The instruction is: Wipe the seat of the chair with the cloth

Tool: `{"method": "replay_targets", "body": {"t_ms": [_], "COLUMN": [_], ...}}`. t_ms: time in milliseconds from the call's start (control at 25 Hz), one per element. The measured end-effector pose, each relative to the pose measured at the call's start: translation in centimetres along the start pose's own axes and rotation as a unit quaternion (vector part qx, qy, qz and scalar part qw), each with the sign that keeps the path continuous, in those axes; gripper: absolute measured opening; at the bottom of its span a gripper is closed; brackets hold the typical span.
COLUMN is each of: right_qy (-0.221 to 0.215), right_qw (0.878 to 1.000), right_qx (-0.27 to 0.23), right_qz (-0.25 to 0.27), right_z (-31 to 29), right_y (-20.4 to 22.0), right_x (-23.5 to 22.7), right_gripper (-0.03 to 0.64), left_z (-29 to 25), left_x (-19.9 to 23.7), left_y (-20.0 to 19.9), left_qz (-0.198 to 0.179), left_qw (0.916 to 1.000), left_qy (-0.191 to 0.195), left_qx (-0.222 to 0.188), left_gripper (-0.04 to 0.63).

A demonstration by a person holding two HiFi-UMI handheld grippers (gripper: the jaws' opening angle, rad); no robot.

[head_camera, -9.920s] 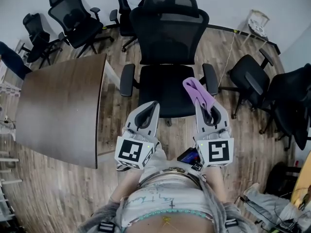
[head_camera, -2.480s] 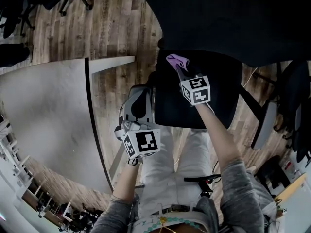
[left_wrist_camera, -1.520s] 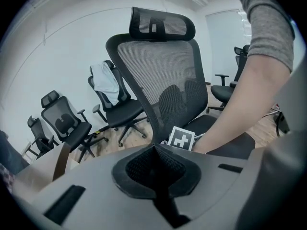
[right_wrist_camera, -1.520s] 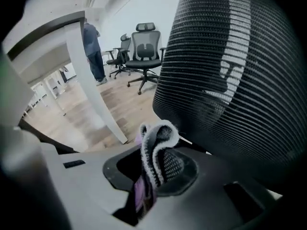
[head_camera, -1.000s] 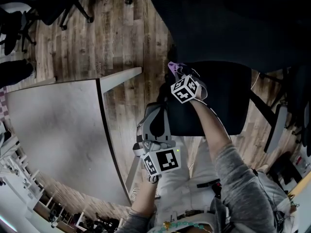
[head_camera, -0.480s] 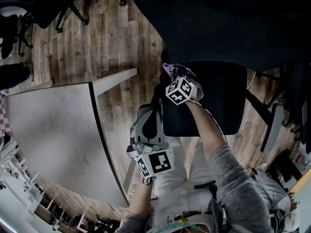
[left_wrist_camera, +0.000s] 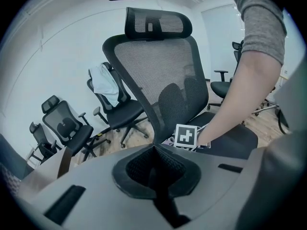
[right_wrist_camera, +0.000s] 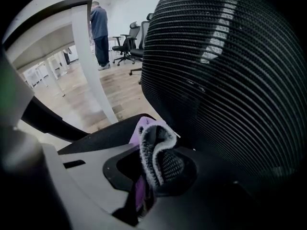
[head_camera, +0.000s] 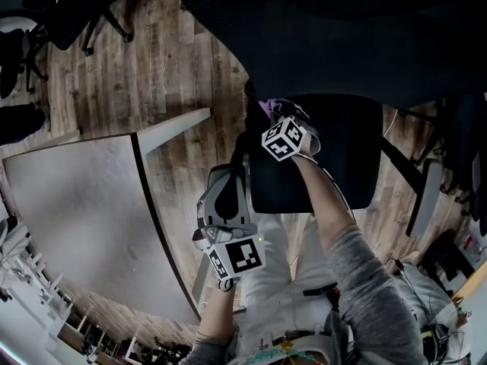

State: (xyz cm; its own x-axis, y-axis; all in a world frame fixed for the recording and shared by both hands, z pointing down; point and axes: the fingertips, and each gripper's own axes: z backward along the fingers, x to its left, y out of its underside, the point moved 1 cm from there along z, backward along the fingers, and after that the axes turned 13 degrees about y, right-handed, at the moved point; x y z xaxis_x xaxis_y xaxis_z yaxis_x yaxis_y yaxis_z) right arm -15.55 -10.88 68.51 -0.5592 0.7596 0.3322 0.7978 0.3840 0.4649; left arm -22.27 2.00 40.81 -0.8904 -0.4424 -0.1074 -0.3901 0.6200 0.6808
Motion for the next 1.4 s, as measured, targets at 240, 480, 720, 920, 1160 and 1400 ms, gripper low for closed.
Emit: {"method": "replay_targets", "body": {"t_ms": [240,480,720,920,1160,1400], "right_qy": [-0.002,0.000,0.004,0.006,0.011,0.010], "right_qw": [1.000,1.000,1.000,1.000,1.000,1.000], "right_qx": [0.003,0.012,0.021,0.024,0.027,0.027], "right_qz": [0.000,-0.006,-0.006,-0.009,-0.002,0.009], "right_z": [-0.1,-0.2,-0.4,-0.4,-0.5,-0.5], "right_y": [0.8,2.1,3.2,4.0,4.7,4.8], "right_x": [-0.5,-1.4,-2.3,-3.1,-3.6,-3.8], "right_gripper": [0.052,0.052,0.052,0.052,0.052,0.052], "left_z": [0.0,-0.1,-0.2,-0.4,-0.3,-0.3], "left_x": [0.0,-0.3,-0.2,-0.4,-0.4,-0.4], "left_y": [0.2,0.1,0.0,-0.1,-0.1,-0.1], "left_qz": [-0.003,-0.006,-0.009,-0.011,-0.013,-0.021], "left_qw": [1.0000,1.0000,0.9999,0.9999,0.9998,0.9996], "left_qy": [-0.004,-0.006,-0.008,-0.009,-0.009,-0.015], "left_qx": [0.003,0.004,0.006,0.008,0.008,0.012], "left_gripper": [0.000,0.000,0.000,0.000,-0.001,-0.002]}}
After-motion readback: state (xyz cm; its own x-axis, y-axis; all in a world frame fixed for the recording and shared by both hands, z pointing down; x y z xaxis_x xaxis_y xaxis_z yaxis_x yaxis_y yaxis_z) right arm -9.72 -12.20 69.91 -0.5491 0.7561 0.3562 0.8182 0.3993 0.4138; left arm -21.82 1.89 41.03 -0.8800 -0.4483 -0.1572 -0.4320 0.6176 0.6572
